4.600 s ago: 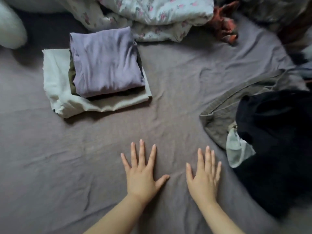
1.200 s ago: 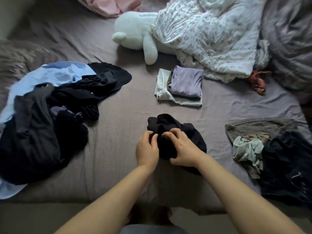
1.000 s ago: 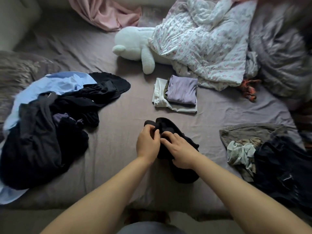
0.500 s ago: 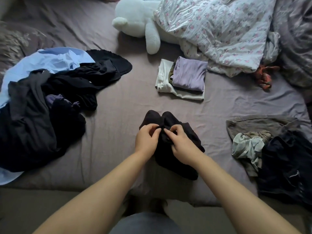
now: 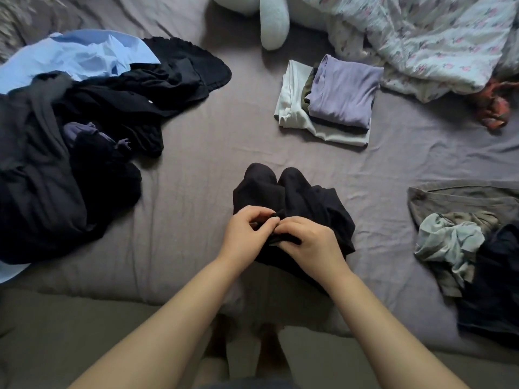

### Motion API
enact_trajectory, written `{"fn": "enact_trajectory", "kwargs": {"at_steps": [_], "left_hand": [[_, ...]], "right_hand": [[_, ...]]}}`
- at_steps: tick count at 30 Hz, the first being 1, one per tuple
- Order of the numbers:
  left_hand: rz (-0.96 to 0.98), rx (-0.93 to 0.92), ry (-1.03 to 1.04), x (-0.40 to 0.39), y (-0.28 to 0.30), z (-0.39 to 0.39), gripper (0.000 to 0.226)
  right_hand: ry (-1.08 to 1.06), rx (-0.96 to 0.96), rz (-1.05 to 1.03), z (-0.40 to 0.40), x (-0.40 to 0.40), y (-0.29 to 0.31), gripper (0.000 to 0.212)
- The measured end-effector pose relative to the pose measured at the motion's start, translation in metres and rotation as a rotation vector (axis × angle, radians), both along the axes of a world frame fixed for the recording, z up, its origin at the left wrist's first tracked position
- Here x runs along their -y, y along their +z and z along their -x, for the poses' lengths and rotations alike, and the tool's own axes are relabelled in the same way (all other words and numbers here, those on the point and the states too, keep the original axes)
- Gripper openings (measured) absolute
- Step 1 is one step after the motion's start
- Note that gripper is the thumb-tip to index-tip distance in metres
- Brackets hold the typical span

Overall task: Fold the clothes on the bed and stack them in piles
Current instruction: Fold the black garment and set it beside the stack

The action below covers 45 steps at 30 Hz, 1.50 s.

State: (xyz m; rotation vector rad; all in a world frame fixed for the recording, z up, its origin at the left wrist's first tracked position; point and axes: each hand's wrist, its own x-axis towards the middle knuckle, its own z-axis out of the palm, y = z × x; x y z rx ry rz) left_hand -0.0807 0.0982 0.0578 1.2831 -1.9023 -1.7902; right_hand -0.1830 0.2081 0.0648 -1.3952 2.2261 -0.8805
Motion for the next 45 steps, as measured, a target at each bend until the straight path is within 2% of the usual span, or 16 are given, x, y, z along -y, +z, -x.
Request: {"fn": "enact_trajectory", "kwargs": {"at_steps": [4,8,11,14,16,19,24,27,30,32,34,36,39,43,45], "left_hand": [[-0.068,-0.071,0.007,0.003,0.006,-0.001,0.018],[-0.112,-0.104,-0.113,0.014,0.011,0.000,0.014],[-0.161,-0.104,-0.225,0.026,0.019,0.003,0.007],[-0.159,-0.083,-0.393,0.041,0.028,0.008,0.012],[-0.110,-0.054,-0.463,0.046,0.032,0.010,0.016],[-0.019,-0.059,-0.446,0.050,0.033,0.009,0.013],[-0.025,-0.040,-0.388,0.058,0.034,0.006,0.008],[-0.132,-0.020,-0.376,0.061,0.034,0.005,0.013],[-0.322,-0.036,-0.359,0.065,0.031,-0.002,0.019],[-0.339,-0.046,-0.355,0.064,0.032,-0.004,0.019],[-0.261,-0.061,-0.301,0.059,0.035,-0.003,0.014],[-0.132,-0.054,-0.237,0.052,0.037,-0.001,0.011],[0.142,-0.005,-0.198,0.043,0.035,0.001,0.017],[0.607,-0.029,-0.183,0.030,0.032,0.000,0.026],[0.703,-0.085,-0.159,0.026,0.030,-0.003,0.025]], "right_hand": [[-0.190,-0.116,0.088,-0.008,0.000,-0.004,0.017],[-0.298,-0.198,0.113,-0.010,0.005,0.000,0.015],[-0.413,-0.157,0.079,-0.011,0.008,0.003,0.008],[-0.494,-0.093,0.053,-0.010,0.010,0.008,0.008],[-0.469,-0.115,0.023,-0.006,0.013,0.010,0.007],[-0.342,-0.102,0.032,0.003,0.020,0.011,0.008],[-0.245,-0.088,0.090,0.005,0.026,0.011,0.012],[-0.249,-0.089,0.129,-0.001,0.025,0.011,0.021],[-0.237,-0.090,0.138,-0.007,0.026,0.010,0.020],[-0.245,-0.091,0.138,-0.010,0.026,0.010,0.015],[-0.316,0.018,0.089,-0.011,0.028,0.012,0.015],[-0.360,0.112,0.020,-0.010,0.031,0.012,0.030],[-0.297,0.043,0.002,-0.011,0.035,0.011,0.044],[-0.315,0.100,0.002,-0.014,0.043,0.013,0.041],[-0.331,0.128,-0.004,-0.015,0.046,0.014,0.037]]}}
